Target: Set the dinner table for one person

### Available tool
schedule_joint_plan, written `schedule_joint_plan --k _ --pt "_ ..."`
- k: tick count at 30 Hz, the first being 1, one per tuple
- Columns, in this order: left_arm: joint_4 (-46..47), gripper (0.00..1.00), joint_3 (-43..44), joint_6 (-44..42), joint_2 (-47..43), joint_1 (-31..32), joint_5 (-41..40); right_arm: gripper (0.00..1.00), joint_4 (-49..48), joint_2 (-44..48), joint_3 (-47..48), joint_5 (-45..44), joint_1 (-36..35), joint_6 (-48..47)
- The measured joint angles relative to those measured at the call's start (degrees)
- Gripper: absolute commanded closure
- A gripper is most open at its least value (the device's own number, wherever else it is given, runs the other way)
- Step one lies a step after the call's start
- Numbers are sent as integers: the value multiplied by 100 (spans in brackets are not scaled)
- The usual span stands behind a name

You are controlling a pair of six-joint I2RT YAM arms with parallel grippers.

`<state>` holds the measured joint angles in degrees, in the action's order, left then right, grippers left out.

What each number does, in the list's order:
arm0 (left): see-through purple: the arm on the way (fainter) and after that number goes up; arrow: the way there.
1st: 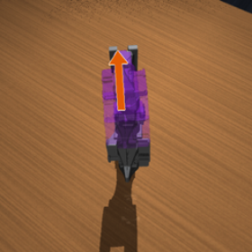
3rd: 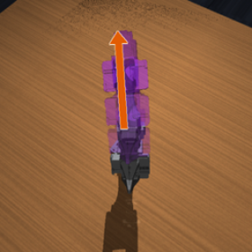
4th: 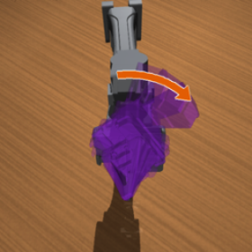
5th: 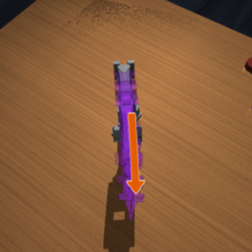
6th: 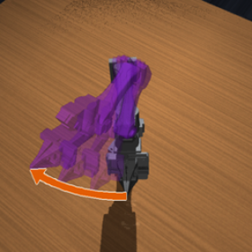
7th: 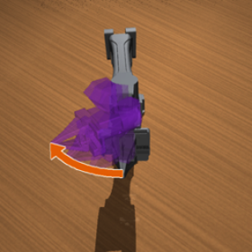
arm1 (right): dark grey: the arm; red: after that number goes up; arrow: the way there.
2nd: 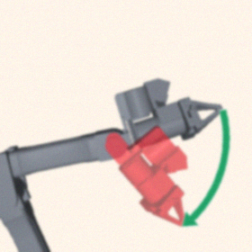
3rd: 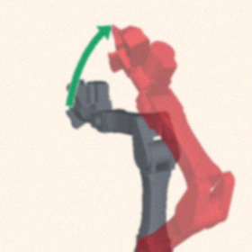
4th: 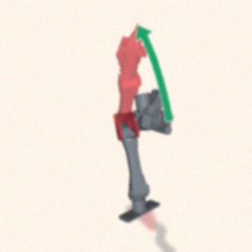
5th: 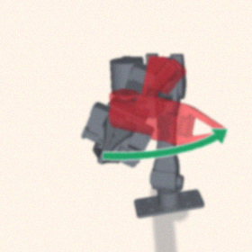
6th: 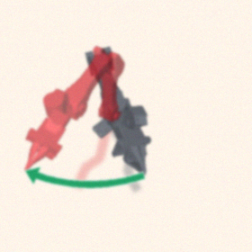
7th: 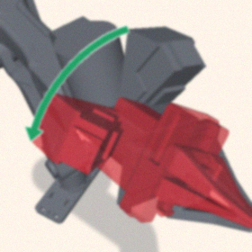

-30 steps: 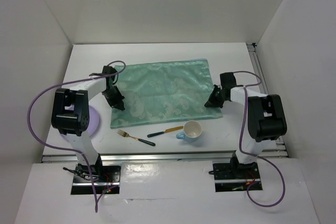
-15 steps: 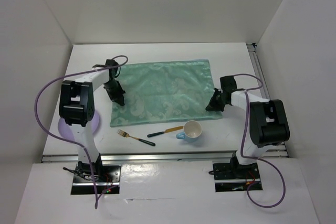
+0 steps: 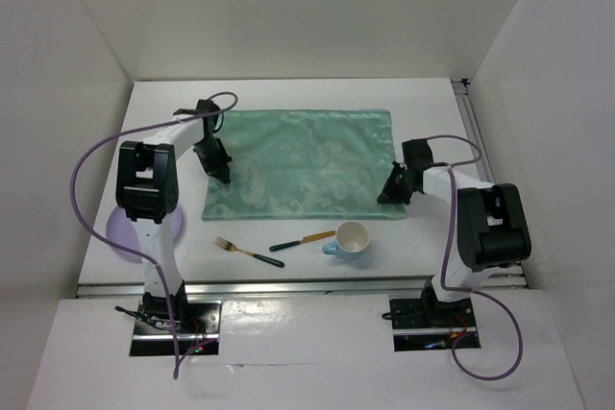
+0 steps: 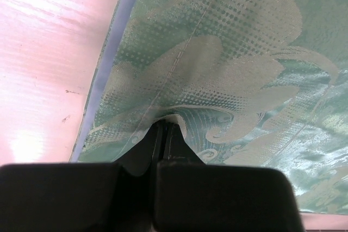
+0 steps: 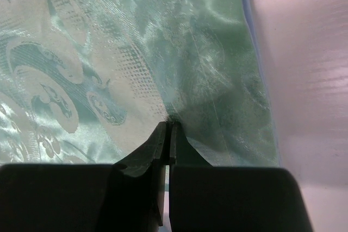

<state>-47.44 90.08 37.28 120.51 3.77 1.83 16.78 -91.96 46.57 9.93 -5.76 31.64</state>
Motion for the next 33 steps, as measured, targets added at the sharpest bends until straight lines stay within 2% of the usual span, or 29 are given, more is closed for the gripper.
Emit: schedule_joint_plan --k 2,3,4,5,6,8,14,16,20,22,24,26,27,29,33 --pt "105 88 -173 26 -140 11 -39 88 94 68 4 -42 0 -13" --pt "144 81 -308 37 -243 20 -105 77 210 136 11 -52 0 -37" --pt "140 79 -455 55 -367 26 -179 58 328 232 33 -55 0 -39" --pt "118 72 -557 50 -476 26 -234 50 472 345 92 -61 0 -44" --pt "70 69 -625 37 -592 28 -291 43 599 485 175 -66 0 -94" --pt "-24 69 -634 57 -828 28 -374 36 789 804 413 -59 -7 -160" --pt "-109 69 -402 50 -1698 28 -457 27 1172 2094 935 -85 -203 -323" --pt "-146 69 -369 37 -2059 28 -444 17 1440 2597 898 -103 -439 -352" --pt "-129 68 -374 -13 -2833 28 -232 10 1947 3440 623 -168 -1185 -249" --pt "-9 64 -474 -90 -3257 28 -81 8 2343 3668 555 -267 -1681 -83" --pt "76 57 -581 -122 -3652 28 46 8 2535 3689 555 -319 -1908 68" --pt "138 55 -691 -151 -4011 28 136 8 2710 3659 544 -352 -2050 256" --pt "138 50 -708 -155 -4144 28 168 8 2771 3635 509 -378 -2107 367" --pt "164 49 -708 -223 -4291 28 214 9 2813 3617 376 -442 -2227 560" --pt "164 49 -721 -284 -4350 28 284 22 2988 3432 90 -518 -2629 929"
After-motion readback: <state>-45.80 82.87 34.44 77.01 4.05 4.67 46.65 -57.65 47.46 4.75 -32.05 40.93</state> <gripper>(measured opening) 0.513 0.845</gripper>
